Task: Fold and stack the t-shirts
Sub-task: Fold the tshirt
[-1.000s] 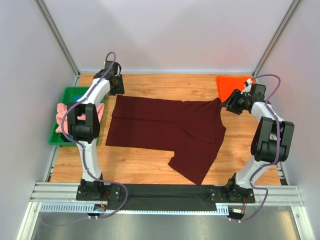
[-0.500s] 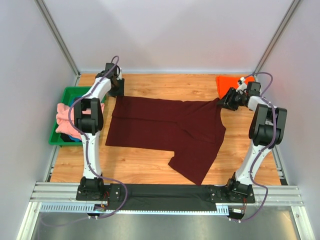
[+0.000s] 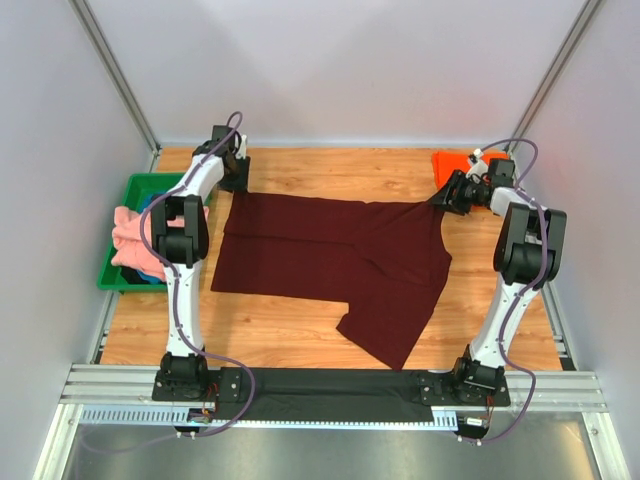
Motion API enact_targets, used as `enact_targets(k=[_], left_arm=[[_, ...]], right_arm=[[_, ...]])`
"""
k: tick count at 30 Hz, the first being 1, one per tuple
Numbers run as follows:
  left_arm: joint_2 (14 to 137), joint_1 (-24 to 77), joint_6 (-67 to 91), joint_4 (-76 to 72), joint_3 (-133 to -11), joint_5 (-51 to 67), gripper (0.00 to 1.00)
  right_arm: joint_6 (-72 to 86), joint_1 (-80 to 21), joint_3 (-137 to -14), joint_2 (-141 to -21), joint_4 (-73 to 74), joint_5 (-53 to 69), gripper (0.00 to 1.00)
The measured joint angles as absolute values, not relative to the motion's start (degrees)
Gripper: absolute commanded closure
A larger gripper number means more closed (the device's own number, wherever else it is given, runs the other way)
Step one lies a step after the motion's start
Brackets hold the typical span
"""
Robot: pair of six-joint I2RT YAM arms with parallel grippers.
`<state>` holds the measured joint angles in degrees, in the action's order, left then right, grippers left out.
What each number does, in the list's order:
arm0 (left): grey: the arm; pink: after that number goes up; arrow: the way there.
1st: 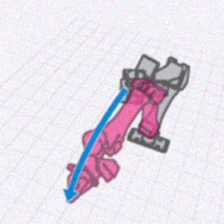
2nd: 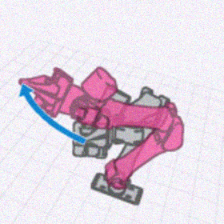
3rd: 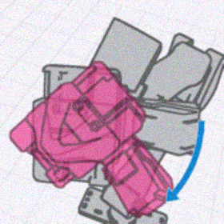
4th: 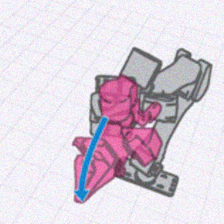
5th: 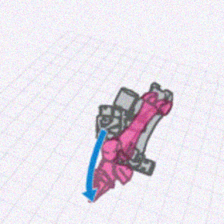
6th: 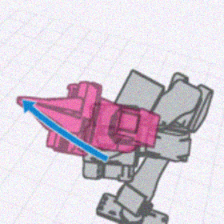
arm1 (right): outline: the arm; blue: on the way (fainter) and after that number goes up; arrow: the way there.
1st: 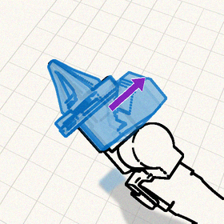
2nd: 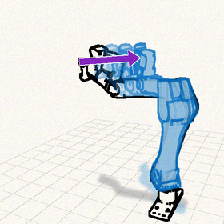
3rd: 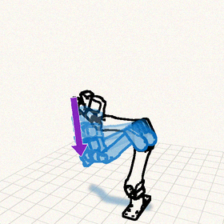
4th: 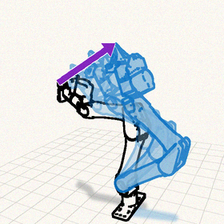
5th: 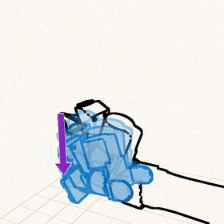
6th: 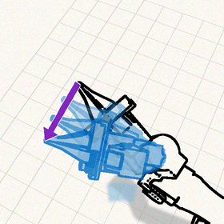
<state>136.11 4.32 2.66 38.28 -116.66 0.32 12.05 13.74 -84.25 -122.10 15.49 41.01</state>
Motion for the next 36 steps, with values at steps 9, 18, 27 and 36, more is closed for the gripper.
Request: enact_targets(k=[9,18,27,36], left_arm=[[137.5,4.3,2.1,37.9,-117.0,1.0,0.95],[138.9,4.4,2.0,38.9,-119.5,1.0,1.00],[138.9,4.5,2.3,38.9,-119.5,-1.3,1.00],[139.1,4.5,3.4,40.1,-120.6,-3.2,1.00]], right_arm=[[12.1,13.7,-84.3,-122.4,14.7,41.6,0.71],[13.7,13.8,-81.3,-122.3,12.5,41.0,1.00],[16.4,15.3,-75.4,-118.7,10.5,40.2,1.00],[19.1,17.1,-72.5,-116.2,9.5,39.0,1.00]])
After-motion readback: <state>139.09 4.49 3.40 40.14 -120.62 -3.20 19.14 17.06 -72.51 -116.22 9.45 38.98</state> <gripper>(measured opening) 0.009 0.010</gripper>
